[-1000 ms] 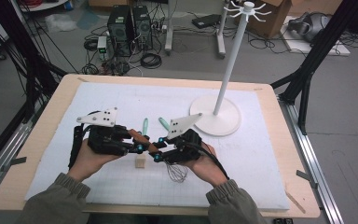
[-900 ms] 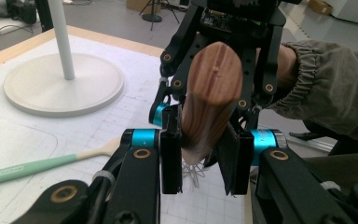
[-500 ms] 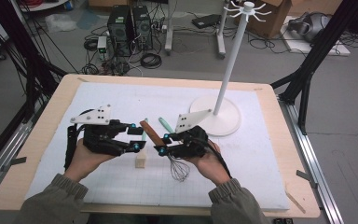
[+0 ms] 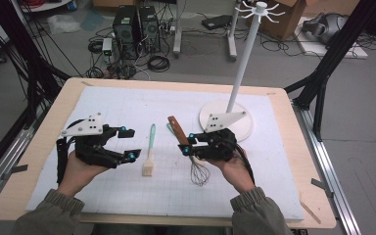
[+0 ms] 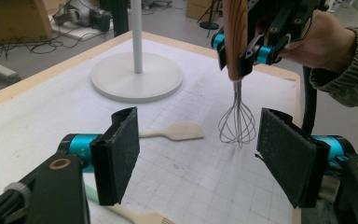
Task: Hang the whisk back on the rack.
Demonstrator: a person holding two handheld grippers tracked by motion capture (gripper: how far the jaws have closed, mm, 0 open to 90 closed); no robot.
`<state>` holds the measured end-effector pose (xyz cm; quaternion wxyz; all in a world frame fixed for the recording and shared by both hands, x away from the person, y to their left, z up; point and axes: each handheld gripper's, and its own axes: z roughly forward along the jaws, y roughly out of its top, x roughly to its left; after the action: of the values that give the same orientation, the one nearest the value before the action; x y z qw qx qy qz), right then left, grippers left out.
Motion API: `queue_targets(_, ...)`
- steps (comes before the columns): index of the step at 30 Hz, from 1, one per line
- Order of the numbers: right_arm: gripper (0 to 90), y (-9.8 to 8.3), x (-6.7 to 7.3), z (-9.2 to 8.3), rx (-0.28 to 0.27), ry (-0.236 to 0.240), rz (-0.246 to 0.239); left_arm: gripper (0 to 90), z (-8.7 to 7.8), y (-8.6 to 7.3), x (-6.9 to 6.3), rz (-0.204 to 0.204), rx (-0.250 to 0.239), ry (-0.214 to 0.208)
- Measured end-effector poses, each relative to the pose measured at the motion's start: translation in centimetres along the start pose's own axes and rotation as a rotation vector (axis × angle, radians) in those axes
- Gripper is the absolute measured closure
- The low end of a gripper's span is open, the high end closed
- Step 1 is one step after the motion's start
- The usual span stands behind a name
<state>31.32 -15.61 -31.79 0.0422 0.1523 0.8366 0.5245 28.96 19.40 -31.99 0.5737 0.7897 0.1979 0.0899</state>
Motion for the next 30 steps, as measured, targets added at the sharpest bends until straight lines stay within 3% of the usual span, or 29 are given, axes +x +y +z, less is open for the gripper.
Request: queue_targets(30, 72.6, -0.6, -1.4, -2.2, -0.034, -0.048, 0.023, 20.6, -2.1, -2.8, 0.3, -0.018, 0.004, 0.104)
